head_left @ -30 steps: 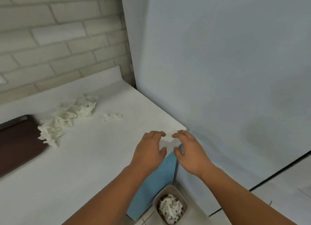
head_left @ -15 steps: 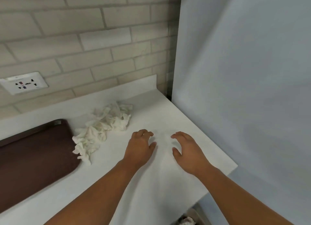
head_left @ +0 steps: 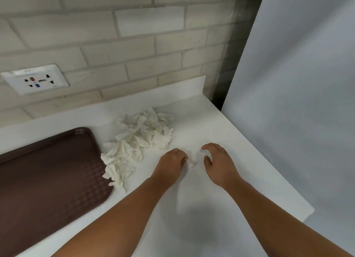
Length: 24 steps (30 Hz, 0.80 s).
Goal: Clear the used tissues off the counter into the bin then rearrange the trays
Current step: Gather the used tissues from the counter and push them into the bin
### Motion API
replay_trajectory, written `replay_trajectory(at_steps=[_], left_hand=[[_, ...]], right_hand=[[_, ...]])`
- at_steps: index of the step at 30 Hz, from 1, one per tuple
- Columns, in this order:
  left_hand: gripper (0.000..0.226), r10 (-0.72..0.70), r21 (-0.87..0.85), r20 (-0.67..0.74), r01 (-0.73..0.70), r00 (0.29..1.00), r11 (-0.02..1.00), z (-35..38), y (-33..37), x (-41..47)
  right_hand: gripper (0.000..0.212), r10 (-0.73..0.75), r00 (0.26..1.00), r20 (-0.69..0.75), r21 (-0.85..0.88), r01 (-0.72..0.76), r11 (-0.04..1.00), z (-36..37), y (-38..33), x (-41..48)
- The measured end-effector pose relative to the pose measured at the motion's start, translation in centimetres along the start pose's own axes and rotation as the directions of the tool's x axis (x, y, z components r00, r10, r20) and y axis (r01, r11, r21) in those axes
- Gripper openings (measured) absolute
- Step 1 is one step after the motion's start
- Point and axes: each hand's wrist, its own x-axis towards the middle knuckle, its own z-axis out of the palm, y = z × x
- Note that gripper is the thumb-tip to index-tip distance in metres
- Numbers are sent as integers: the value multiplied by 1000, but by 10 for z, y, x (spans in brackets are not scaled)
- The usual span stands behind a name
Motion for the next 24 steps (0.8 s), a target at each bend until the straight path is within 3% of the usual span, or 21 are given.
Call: replay_trajectory(at_steps=[7, 12, 14, 17, 20, 24], left_hand=[[28, -260, -141, -192, 235, 946, 962, -70, -36, -31], [31, -524, -452, -110, 427, 844, 783, -122, -47, -50], [31, -537, -513, -68, 432, 841, 742, -133, -50, -61], [47, -542, -541, -63, 428, 838, 725, -142, -55, -74], [60, -548, -515, -96, 430, 831, 742, -145, -55, -77], [58, -562, -532, -111, 429, 820, 730, -141, -48, -73]], right_hand=[[35, -136, 991, 5, 49, 136, 990, 39, -76, 45], [56, -129, 985, 113, -245, 153, 957, 61, -110, 75], [48, -93, 986, 136, -342, 135, 930, 67, -114, 83], [28, -93, 992, 83, -397, 119, 910, 75, -117, 89], [24, -124, 992, -16, -332, 112, 937, 75, -117, 89], [23, -171, 974, -151, -40, 166, 985, 55, -123, 81]])
